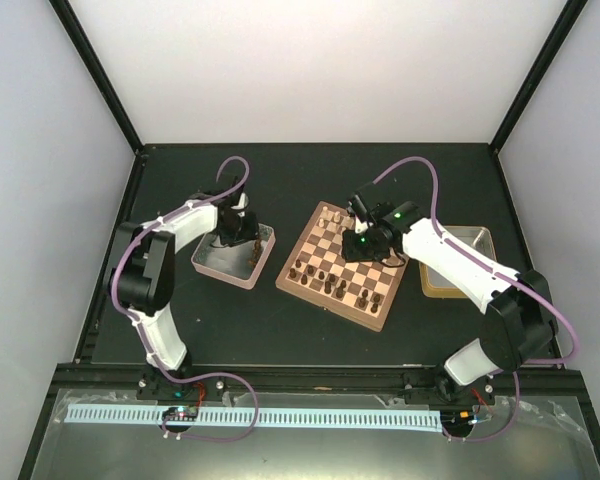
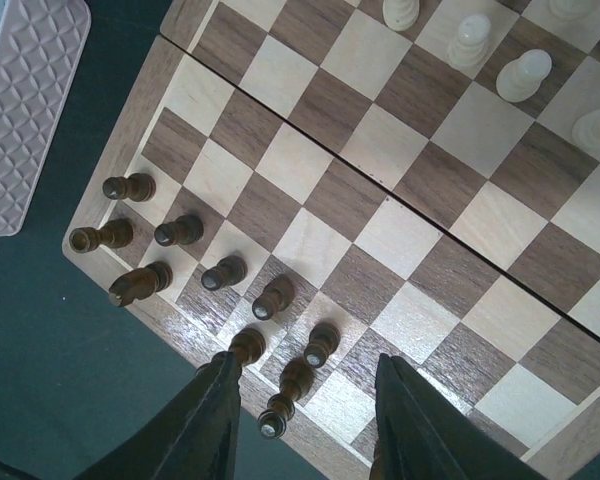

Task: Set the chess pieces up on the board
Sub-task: Pick up the chess piece from the storage box.

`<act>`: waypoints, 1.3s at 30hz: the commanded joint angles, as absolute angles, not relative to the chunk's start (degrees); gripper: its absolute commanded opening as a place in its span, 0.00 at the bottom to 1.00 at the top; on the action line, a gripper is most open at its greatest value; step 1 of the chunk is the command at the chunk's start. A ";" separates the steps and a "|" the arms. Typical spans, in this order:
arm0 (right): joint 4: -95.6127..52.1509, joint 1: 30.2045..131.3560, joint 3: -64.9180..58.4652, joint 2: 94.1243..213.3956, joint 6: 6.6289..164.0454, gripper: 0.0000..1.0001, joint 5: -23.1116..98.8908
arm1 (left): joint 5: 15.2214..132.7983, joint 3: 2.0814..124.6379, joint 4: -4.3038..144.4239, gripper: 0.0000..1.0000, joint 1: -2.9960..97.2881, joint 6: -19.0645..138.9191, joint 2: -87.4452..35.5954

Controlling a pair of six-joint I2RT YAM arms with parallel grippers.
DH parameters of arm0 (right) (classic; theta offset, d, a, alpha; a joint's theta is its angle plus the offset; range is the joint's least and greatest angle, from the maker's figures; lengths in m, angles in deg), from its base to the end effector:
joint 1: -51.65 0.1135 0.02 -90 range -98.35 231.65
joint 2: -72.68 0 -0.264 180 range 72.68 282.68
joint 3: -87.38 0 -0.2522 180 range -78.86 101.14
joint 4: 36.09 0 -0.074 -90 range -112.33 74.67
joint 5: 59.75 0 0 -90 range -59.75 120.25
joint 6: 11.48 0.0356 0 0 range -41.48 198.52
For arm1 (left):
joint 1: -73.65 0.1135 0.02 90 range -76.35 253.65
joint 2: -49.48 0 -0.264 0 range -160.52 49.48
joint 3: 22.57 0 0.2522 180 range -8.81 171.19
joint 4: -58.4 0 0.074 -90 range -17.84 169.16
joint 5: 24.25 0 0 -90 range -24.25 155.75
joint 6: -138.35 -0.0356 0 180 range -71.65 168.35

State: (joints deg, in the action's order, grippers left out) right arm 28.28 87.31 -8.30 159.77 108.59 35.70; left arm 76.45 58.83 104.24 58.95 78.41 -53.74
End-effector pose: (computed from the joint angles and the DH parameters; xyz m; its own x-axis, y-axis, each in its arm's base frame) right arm 0.2426 0.1782 0.2641 -0.9537 -0.0704 -0.2923 -0.1530 0.9505 0.2704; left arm 0.3426 -0.0967 0.1760 -0.9334 -0.2640 -0.2430 -0.1733 0.9247 -0.3390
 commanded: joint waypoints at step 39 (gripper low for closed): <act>3.25 87.47 -18.60 132.94 120.91 0.53 32.94 | 90.53 60.14 96.67 0.06 49.01 71.25 -35.87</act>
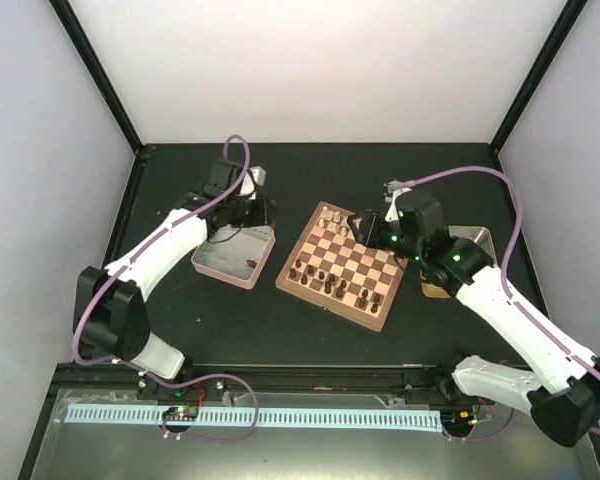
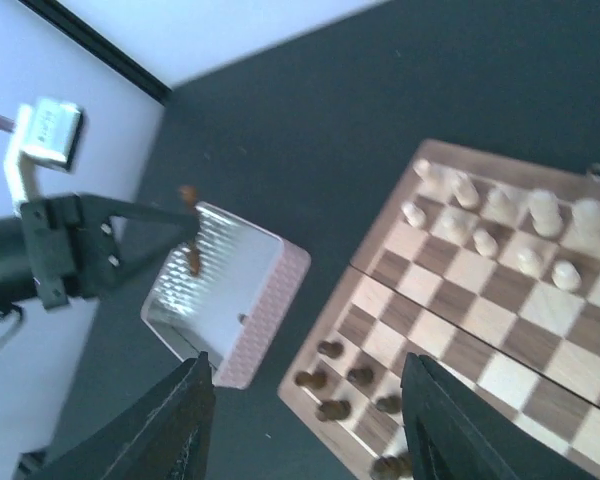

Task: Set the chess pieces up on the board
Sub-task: Pick up the chess piece from the storage box.

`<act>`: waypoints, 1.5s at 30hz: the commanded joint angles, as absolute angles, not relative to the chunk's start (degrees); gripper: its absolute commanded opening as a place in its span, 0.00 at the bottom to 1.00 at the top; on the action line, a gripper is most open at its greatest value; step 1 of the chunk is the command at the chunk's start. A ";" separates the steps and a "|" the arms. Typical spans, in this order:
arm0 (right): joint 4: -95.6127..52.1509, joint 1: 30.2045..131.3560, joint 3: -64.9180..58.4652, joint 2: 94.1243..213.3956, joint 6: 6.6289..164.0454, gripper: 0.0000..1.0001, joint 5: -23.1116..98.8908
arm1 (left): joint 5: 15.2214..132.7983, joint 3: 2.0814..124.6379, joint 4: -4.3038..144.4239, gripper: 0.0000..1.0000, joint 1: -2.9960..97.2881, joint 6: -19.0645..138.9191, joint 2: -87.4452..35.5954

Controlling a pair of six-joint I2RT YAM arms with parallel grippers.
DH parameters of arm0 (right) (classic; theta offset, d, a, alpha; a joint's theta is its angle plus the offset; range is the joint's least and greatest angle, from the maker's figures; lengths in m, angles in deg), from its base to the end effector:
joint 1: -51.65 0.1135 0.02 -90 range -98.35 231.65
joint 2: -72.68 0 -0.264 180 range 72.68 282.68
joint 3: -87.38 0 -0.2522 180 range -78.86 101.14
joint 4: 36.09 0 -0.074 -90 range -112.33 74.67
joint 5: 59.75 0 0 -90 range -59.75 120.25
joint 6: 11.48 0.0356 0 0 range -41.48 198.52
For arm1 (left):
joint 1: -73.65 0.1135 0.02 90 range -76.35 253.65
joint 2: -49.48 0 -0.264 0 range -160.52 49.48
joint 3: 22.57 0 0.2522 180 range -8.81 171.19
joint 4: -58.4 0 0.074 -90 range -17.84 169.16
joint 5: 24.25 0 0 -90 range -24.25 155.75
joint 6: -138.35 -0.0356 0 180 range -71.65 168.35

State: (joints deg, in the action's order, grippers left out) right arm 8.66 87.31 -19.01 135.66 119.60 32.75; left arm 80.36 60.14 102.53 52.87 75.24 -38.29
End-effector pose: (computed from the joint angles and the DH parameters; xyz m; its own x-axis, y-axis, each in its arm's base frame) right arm 0.1930 0.1404 0.3337 -0.7455 0.2731 -0.6080 -0.1617 0.8109 0.5624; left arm 0.3071 -0.1261 0.2730 -0.8561 -0.1432 -0.4965 0.1236 0.8762 -0.4659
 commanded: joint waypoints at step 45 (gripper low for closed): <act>8.95 87.43 -15.61 134.47 120.67 0.03 54.42 | 104.65 51.24 75.50 0.27 32.25 54.17 -24.30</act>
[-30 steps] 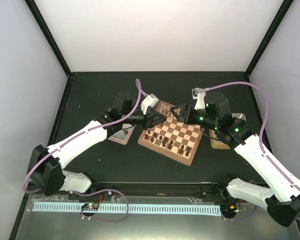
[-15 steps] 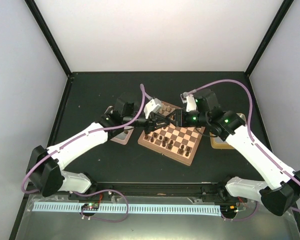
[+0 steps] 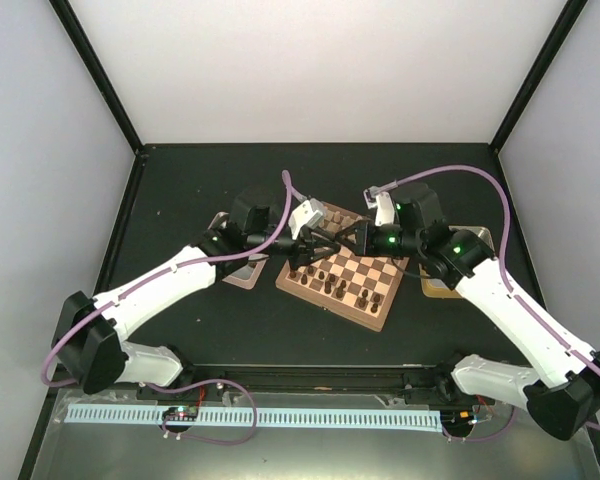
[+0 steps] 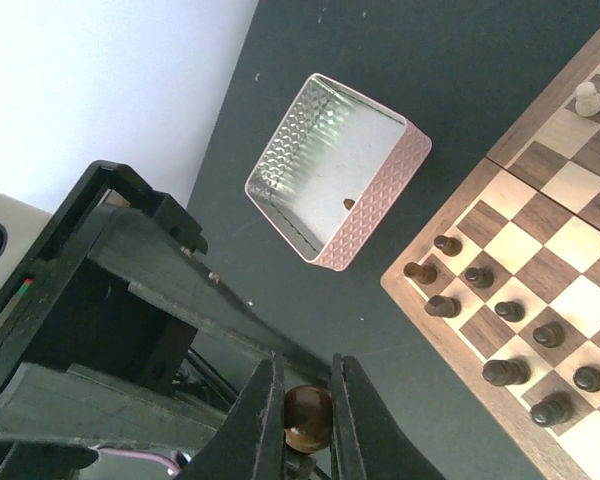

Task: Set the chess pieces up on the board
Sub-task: Pick up the chess piece from the storage box.

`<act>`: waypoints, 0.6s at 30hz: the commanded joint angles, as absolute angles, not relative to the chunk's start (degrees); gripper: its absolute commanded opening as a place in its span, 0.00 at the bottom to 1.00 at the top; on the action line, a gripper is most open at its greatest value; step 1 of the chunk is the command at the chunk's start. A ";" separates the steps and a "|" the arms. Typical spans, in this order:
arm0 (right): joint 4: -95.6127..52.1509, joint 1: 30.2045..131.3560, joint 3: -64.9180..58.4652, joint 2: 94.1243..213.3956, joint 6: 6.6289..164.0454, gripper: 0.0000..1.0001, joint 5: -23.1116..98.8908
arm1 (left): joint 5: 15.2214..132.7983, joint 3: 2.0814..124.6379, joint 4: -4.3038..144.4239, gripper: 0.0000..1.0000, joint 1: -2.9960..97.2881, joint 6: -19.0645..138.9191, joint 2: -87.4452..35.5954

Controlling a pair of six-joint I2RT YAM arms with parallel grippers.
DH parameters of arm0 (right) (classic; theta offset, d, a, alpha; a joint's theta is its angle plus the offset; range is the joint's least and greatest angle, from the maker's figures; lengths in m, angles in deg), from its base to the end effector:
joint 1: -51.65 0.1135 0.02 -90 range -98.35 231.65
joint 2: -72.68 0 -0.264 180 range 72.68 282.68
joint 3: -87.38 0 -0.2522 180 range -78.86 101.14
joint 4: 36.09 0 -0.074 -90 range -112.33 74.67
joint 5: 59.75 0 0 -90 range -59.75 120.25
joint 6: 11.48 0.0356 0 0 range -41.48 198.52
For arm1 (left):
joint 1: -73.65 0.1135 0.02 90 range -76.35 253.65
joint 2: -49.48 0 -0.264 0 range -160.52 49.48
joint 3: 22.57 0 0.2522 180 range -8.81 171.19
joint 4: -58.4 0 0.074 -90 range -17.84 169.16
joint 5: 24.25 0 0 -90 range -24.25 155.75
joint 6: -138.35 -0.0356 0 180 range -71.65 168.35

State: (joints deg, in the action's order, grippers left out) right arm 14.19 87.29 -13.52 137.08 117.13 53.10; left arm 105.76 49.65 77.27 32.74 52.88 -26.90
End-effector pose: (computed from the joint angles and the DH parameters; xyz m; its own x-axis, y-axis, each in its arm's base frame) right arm 0.1843 0.1492 0.3534 -0.8647 0.0876 -0.4945 -0.3251 0.6530 0.6841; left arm 0.2137 -0.2154 0.3122 -0.3697 0.2403 -0.8976 0.9224 0.2110 -0.3234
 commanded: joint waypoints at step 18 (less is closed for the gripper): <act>3.53 87.27 -20.28 130.29 127.60 0.02 38.29 | 95.65 48.10 76.41 0.32 32.54 62.49 -22.14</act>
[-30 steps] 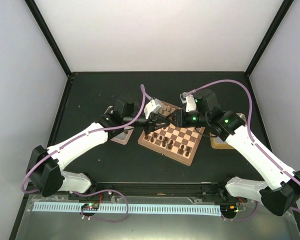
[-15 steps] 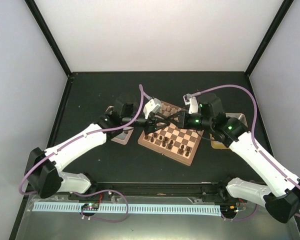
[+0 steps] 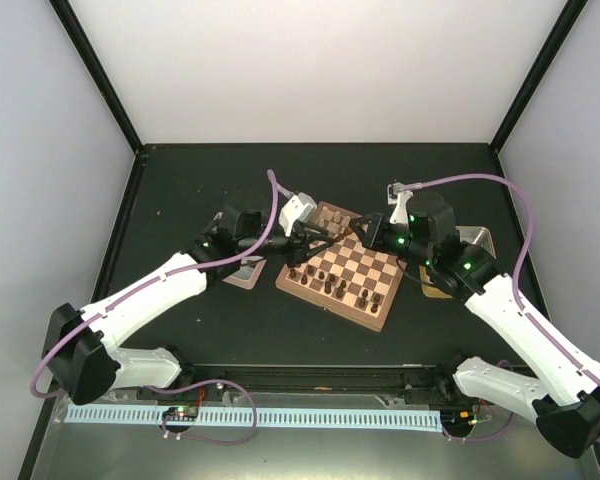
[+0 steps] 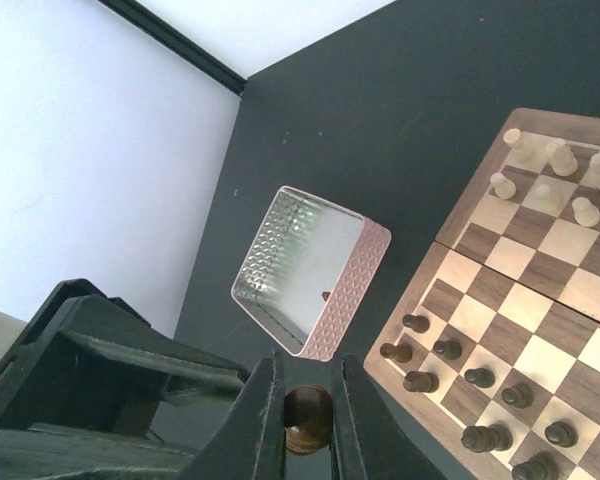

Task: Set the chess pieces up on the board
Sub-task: Pick up the chess piece from the storage box.

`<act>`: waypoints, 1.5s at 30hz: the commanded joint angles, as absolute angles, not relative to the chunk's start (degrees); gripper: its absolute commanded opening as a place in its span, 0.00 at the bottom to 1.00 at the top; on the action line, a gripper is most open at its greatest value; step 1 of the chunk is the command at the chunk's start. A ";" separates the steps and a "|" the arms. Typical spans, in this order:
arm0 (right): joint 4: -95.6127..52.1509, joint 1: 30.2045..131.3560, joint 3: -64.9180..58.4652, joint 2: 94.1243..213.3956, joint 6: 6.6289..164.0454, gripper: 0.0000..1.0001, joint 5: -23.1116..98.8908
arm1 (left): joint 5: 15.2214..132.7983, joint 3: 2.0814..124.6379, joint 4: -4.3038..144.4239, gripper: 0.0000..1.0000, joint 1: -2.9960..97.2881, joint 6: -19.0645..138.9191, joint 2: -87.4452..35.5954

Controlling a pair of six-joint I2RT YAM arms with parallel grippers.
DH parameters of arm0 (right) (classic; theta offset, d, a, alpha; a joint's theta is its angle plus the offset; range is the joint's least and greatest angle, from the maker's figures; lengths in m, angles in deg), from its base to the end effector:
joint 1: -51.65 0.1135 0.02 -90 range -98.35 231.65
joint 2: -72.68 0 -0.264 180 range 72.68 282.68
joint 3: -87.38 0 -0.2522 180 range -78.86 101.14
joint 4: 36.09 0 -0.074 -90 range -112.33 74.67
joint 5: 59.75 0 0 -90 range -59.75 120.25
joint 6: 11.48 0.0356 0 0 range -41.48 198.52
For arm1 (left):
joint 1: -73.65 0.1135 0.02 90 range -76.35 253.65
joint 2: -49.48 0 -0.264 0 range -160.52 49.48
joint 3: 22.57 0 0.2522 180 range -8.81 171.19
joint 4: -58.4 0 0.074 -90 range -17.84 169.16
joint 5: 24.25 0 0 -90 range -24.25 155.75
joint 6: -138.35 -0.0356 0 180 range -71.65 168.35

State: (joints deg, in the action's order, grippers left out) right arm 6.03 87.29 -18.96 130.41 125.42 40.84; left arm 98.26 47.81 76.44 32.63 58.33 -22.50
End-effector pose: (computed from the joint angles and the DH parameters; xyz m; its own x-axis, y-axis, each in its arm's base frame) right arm 0.1745 0.1331 0.3578 -0.7611 0.3374 -0.5539 -0.2210 0.6680 0.7106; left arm 0.2050 -0.2037 0.3225 -0.4119 0.1646 -0.8963 0.8773 0.3377 -0.3411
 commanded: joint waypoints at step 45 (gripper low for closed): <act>-21.36 87.32 -30.76 124.99 146.31 0.02 46.43 | 102.91 37.80 42.29 0.02 36.36 118.33 -18.08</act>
State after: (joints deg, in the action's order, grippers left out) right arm -28.15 87.25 -32.75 125.30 152.37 49.84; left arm 104.29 35.96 39.91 36.15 122.28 -18.53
